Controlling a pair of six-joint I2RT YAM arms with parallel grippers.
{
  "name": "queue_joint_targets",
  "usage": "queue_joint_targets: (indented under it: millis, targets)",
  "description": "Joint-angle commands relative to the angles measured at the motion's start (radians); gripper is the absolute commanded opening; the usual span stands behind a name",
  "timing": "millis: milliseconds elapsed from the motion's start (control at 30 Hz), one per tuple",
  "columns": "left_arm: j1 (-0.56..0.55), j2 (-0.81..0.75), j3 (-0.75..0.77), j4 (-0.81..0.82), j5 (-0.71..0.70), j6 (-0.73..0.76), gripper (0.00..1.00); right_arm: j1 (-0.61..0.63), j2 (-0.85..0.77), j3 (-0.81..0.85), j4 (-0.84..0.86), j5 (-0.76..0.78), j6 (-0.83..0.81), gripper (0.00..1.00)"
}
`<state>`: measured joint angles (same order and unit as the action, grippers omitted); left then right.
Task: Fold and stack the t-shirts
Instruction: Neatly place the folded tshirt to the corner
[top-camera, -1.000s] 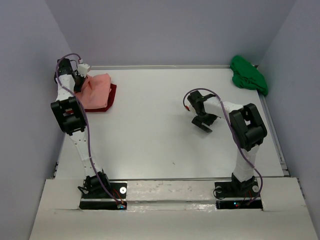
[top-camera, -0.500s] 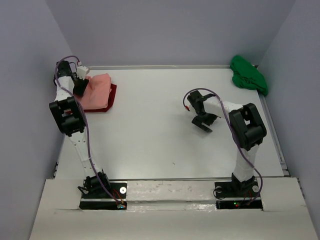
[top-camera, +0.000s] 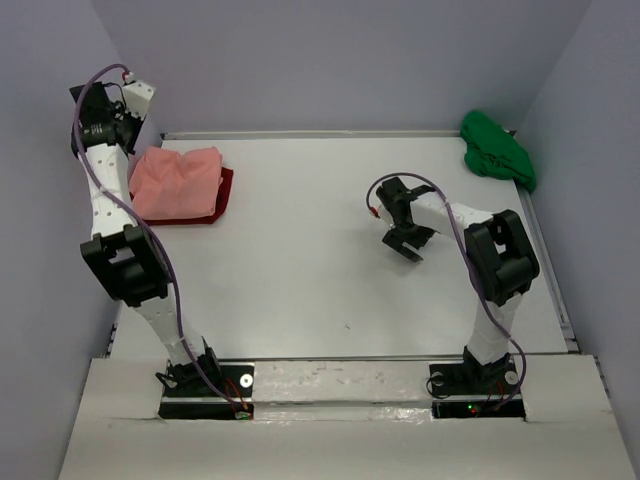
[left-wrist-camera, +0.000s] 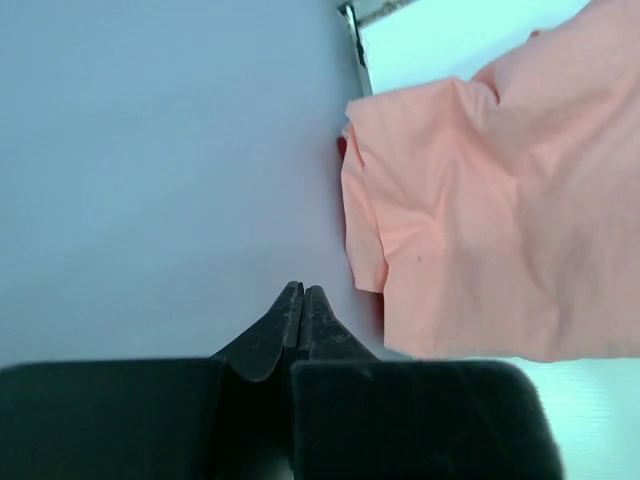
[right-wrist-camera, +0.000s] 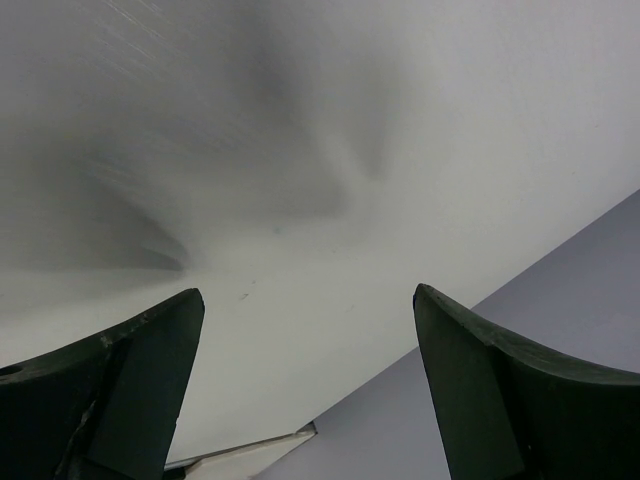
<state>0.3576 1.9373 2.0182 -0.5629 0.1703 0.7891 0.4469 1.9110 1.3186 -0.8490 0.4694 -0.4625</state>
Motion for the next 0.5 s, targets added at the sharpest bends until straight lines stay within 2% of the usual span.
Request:
queue_joint_targets:
  millis: [0, 200, 467]
  targets:
    - [0.004, -0.038, -0.076, 0.011, 0.037, -0.014, 0.0, 0.01, -0.055, 0.021, -0.002, -0.017, 0.013, 0.91]
    - [0.014, 0.049, -0.133, 0.057, 0.08, -0.036, 0.0, 0.01, -0.053, 0.034, -0.016, -0.026, 0.012, 0.9]
    - [0.017, 0.259, -0.001, 0.098, 0.144, -0.12, 0.0, 0.01, -0.024, 0.033, -0.033, -0.04, 0.008, 0.9]
